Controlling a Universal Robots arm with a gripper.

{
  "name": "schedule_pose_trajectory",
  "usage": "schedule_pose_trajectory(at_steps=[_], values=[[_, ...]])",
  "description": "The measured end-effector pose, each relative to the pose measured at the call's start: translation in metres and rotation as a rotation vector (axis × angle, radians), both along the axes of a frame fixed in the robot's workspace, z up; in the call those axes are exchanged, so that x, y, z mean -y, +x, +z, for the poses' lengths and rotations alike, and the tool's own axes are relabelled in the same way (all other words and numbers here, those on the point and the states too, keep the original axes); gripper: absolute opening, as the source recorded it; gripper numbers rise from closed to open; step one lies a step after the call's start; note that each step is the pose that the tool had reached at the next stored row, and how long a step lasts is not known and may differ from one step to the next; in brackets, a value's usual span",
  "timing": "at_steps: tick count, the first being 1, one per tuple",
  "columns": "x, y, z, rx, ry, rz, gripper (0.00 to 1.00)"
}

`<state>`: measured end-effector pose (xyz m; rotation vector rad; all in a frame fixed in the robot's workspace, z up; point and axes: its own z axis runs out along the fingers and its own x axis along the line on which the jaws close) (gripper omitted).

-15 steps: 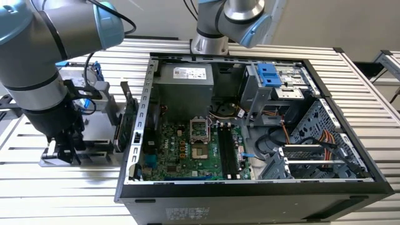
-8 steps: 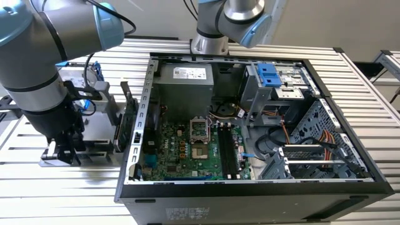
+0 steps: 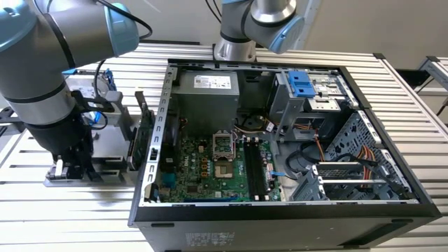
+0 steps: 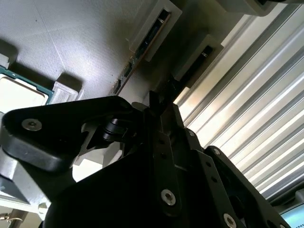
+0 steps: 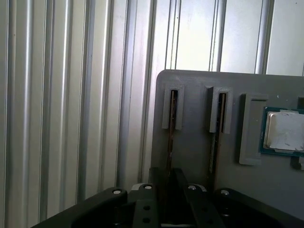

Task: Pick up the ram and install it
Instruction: 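Pick up the ram and move it above insertion slot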

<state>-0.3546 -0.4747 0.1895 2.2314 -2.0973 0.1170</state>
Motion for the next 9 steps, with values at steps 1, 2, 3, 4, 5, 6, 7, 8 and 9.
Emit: schedule_pose_trajectory(at_steps=[1,2,3,4,5,6,7,8,9], values=[[0.0000,0.0000,0.0000,0.0000,0.0003,0.000,1.00],[0.0000,0.0000,0.0000,-0.0001,0.0025,0.000,1.00],[0.0001,0.0000,-0.0001,-0.0001,0.0071,0.000,1.00],[0.0001,0.0000,-0.0002,-0.0001,0.0106,0.000,1.00],[0.0001,0.0000,-0.0003,0.0000,0.0134,0.000,1.00],[0.0001,0.0000,-0.0004,0.0000,0.0164,0.000,1.00],[0.0001,0.0000,-0.0004,0.0000,0.0183,0.000,1.00],[0.0002,0.0000,-0.0005,0.0002,0.0187,0.000,1.00],[0.0005,0.0000,-0.0005,0.0001,0.0188,0.000,1.00]])
